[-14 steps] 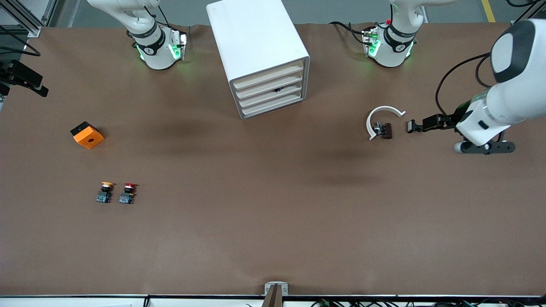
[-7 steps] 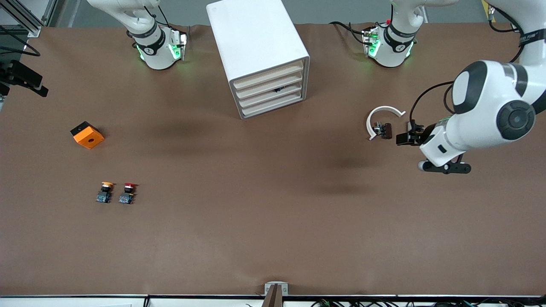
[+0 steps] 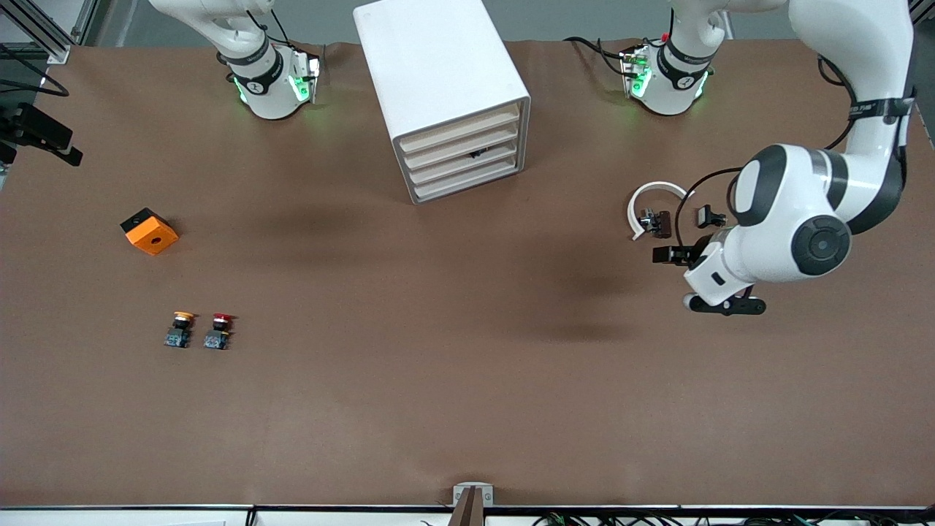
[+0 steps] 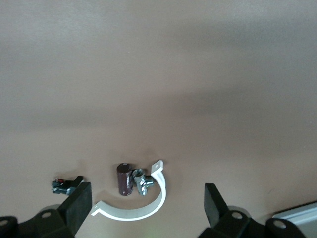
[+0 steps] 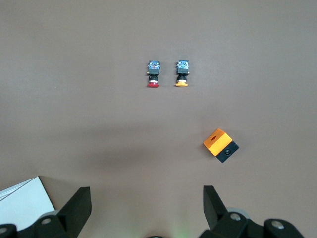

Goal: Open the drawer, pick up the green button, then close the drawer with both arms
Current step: 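Move the left gripper toward the front of the white drawer cabinet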

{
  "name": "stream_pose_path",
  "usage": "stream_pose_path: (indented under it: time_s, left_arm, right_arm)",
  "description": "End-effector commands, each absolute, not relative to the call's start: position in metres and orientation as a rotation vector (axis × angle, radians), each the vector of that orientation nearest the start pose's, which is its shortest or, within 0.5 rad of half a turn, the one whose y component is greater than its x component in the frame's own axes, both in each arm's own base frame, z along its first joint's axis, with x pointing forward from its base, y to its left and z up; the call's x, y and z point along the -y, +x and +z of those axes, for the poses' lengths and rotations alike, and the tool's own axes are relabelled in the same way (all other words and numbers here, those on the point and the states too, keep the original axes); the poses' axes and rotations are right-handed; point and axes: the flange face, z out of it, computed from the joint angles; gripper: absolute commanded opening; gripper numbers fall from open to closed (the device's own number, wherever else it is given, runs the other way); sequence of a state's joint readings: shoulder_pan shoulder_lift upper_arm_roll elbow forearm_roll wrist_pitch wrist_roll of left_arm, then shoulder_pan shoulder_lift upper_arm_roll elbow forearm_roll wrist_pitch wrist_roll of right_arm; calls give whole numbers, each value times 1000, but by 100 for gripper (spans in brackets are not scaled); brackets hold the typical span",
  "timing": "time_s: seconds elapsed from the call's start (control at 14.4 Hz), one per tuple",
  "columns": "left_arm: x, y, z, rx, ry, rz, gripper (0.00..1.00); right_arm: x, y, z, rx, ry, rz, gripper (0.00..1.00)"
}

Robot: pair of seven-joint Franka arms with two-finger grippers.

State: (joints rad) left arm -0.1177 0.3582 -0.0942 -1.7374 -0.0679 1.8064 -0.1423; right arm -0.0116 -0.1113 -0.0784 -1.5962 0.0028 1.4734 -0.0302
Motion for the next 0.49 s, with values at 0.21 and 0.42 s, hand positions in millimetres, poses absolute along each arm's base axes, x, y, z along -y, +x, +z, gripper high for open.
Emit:
stream_pose_path:
  time_s: [0.21, 0.42]
  left_arm:
    - [162, 610, 331, 74, -3140, 464, 100]
    - [182, 609, 322, 163, -3123, 445, 100]
  right_arm:
    - [53, 499, 665, -102, -3131, 9, 100]
    - [54, 499, 665, -105, -3130, 9, 100]
